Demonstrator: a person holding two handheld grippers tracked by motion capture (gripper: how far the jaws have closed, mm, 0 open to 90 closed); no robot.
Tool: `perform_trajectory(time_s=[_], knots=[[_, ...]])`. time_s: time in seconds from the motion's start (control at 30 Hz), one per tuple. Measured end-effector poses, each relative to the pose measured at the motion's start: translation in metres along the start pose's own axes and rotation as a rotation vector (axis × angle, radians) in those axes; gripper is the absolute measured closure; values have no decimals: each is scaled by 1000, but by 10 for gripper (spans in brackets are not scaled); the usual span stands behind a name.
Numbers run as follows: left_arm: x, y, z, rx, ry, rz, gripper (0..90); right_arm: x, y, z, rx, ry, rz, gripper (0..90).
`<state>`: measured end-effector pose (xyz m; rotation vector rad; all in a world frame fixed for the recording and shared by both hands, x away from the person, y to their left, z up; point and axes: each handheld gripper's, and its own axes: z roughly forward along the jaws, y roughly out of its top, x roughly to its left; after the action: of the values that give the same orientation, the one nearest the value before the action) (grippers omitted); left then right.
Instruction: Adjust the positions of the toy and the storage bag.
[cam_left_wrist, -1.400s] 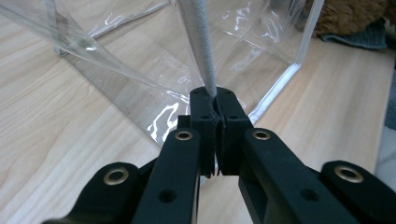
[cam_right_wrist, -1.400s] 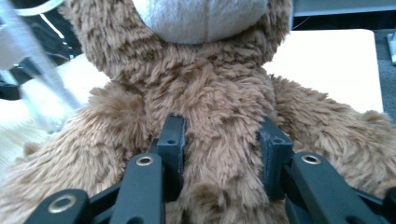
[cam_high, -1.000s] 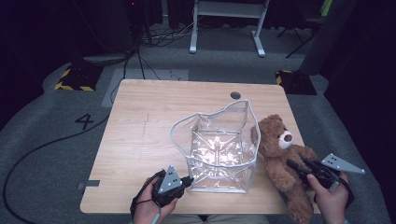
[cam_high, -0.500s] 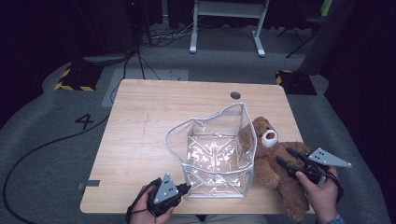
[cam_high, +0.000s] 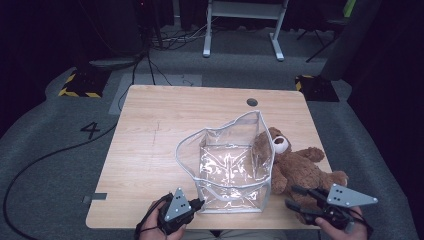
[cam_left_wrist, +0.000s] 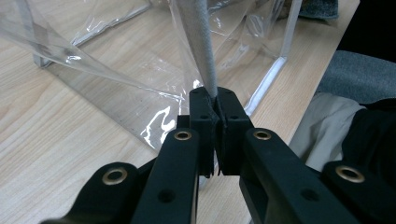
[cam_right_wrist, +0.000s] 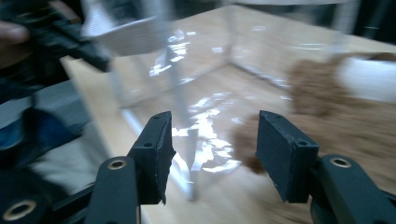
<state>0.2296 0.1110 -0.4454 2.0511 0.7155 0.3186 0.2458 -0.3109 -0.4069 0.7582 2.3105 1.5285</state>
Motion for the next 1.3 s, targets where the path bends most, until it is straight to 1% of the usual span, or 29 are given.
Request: perform_trajectory(time_s=[0.03, 0.07, 0.13, 0.17, 0.23, 0.27, 0.3, 0.33, 0.37, 0.4, 0.43, 0.5, 0.6, 0.63, 0.67, 0.7, 0.73, 0.77, 0.8, 0.87, 0.9, 0.93, 0.97, 1.07, 1.1, 1.13, 1.17, 1.2, 1.3], knots=[[0, 0, 0, 1, -4, 0, 865, 8, 2, 10, 13, 37, -34, 486], [0, 0, 0, 1, -5, -1, 865, 10, 3, 16, 23, 40, -59, 495], [0, 0, 0, -2, -5, -3, 865, 13, 6, 30, 42, 41, -92, 539], [0, 0, 0, -2, -5, -3, 865, 13, 8, 36, 47, 49, -110, 587], [1, 0, -1, -1, -12, -4, 865, 14, 11, 47, 73, 56, -124, 688], [1, 0, -1, -1, -12, -4, 865, 14, 11, 47, 73, 56, -124, 688], [1, 0, -1, 3, -14, 0, 865, 14, 11, 51, 85, 65, -128, 745], [1, -1, -2, 3, -16, -2, 865, 14, 11, 53, 93, 62, -137, 806], [1, -1, -2, 1, -17, -3, 865, 15, 11, 52, 109, 45, -156, 873], [1, -2, -3, 3, -22, 0, 865, 15, 11, 50, 107, 45, -156, 878], [0, -4, -5, -6, -35, -2, 866, 14, 10, 49, 106, 46, -158, 880], [0, -4, -6, -9, -40, -3, 866, 15, 9, 47, 105, 50, -148, 880], [-7, -6, -9, -3, -60, 11, 863, 19, 7, 40, 112, 66, -148, 881], [-9, -6, -11, -4, -64, 15, 863, 19, 7, 40, 112, 66, -148, 881], [-11, -9, -15, -4, -64, 20, 859, 22, 6, 38, 111, 80, -142, 881], [-11, -9, -15, -4, -64, 20, 856, 22, 6, 38, 111, 80, -142, 881], [-12, -10, -18, -7, -69, 15, 853, 25, 5, 36, 117, 93, -145, 882], [-12, -12, -20, -12, -73, 5, 853, 25, 5, 36, 117, 93, -145, 882], [-12, -15, -26, -17, -78, -11, 831, 29, 6, 36, 123, 108, -145, 881], [-11, -16, -28, -23, -80, -15, 798, 30, 6, 36, 127, 112, -146, 880], [-10, -17, -30, -33, -81, -28, 798, 31, 7, 37, 134, 113, -151, 876], [-9, -17, -32, -43, -78, -34, 773, 31, 8, 38, 136, 110, -144, 852], [-7, -17, -34, -56, -72, -40, 706, 28, 11, 36, 110, 124, -125, 801], [-2, -18, -39, -67, -46, -44, 610, 23, 19, 28, 105, 123, -112, 727], [-2, -18, -39, -67, -46, -44, 584, 23, 19, 28, 105, 123, -112, 727], [0, -19, -41, -72, -41, -50, 584, 21, 22, 24, 104, 125, -107, 711], [3, -19, -43, -82, -39, -59, 550, 16, 27, 18, 103, 127, -95, 668], [8, -20, -46, -92, -33, -84, 530, 13, 30, 14, 95, 115, -90, 649], [19, -22, -44, -83, 2, -104, 495, 1, 38, 4, 73, 85, -63, 596]])
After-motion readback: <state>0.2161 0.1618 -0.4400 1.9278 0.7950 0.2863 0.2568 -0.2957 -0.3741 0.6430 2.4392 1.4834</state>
